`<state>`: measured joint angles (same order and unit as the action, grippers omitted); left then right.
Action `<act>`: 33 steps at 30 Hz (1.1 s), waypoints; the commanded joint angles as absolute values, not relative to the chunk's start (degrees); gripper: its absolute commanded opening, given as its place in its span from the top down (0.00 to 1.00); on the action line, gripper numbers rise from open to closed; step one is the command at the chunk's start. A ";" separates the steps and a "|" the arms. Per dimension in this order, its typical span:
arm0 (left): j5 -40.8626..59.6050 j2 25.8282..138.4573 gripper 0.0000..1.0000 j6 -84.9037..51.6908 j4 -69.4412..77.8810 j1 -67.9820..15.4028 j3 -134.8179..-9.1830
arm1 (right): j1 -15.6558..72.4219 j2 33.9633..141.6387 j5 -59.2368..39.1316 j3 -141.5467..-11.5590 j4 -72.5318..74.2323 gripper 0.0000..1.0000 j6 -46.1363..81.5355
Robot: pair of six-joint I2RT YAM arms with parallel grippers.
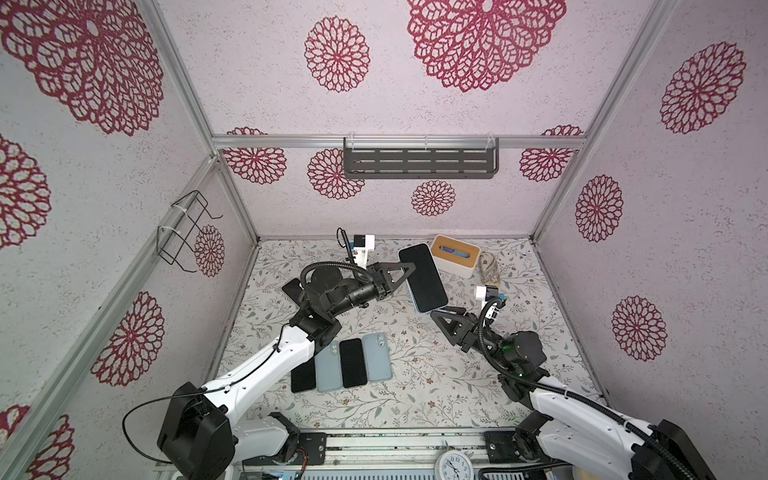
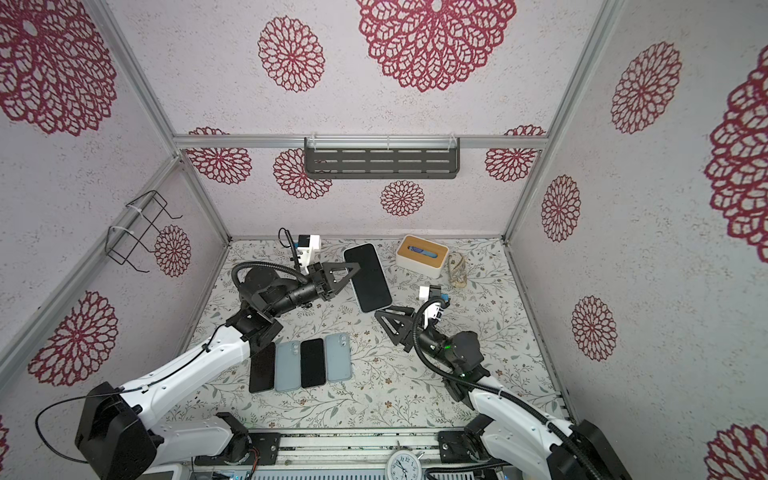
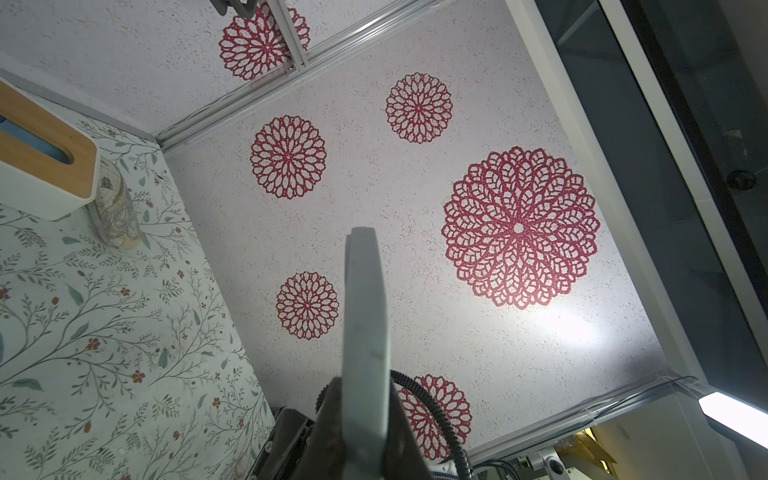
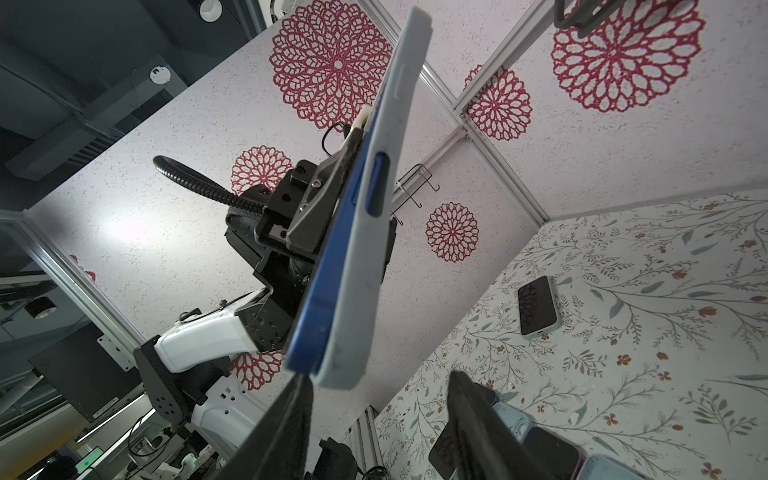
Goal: Take the phone out of the phone case
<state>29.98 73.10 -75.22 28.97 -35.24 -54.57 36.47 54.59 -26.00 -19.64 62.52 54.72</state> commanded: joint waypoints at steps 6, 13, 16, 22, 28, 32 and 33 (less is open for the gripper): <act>32.35 72.07 1.00 -75.59 33.14 -38.23 -55.28 | 34.11 55.99 -25.21 -20.15 67.94 0.51 58.00; 31.72 72.57 1.00 -74.60 31.07 -38.45 -55.04 | 33.51 54.85 -25.71 -20.37 68.09 0.57 58.71; 31.45 73.17 1.00 -74.89 31.37 -38.55 -54.43 | 33.49 54.44 -25.80 -20.22 67.90 0.62 59.02; 31.63 74.09 1.00 -74.89 32.67 -39.35 -54.12 | 32.71 54.38 -25.88 -20.01 67.93 0.65 59.76; 31.66 74.18 1.00 -72.22 30.36 -40.95 -55.28 | 32.17 55.49 -26.35 -20.49 68.93 0.65 60.81; 31.08 74.08 1.00 -72.03 30.21 -40.96 -54.60 | 32.08 55.71 -26.37 -20.13 70.02 0.71 61.63; 30.76 74.09 1.00 -72.13 30.20 -40.87 -54.50 | 32.08 55.62 -26.53 -20.00 70.21 0.75 61.85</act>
<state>28.58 74.28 -72.62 28.73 -39.94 -54.57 32.47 55.79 -28.25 -19.57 66.28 61.04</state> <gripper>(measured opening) 0.131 0.277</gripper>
